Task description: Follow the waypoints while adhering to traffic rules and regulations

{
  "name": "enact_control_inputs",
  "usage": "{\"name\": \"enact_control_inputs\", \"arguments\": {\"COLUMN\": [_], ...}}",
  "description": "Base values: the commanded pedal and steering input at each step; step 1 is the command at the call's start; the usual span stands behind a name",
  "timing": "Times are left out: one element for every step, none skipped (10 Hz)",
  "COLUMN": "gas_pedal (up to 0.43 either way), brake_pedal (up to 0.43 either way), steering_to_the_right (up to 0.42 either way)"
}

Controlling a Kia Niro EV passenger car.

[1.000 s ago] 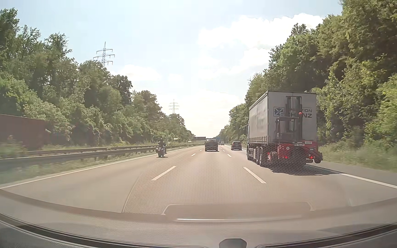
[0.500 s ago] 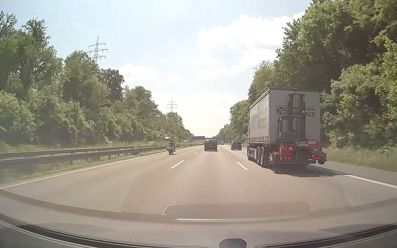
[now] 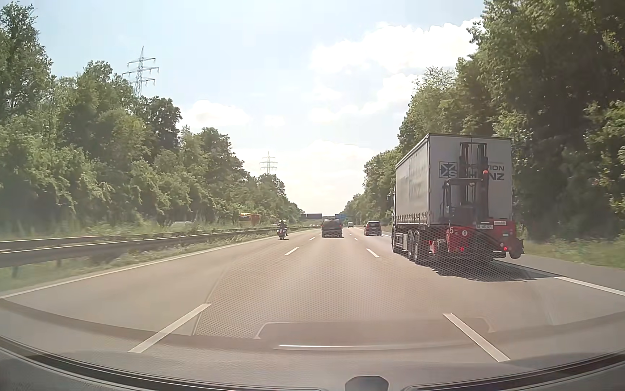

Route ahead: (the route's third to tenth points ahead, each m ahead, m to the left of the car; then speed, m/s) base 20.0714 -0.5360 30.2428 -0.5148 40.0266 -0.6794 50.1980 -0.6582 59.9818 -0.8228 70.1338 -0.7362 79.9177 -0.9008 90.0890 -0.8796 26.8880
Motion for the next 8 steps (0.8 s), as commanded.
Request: {"name": "enact_control_inputs", "arguments": {"gas_pedal": [0.319,0.311,0.311,0.299,0.287,0.287,0.287,0.287], "brake_pedal": [0.030,0.030,0.030,0.030,0.030,0.030,0.030,0.030], "steering_to_the_right": [0.001,0.001,0.001,0.002,0.002,0.001,0.002,0.002]}}
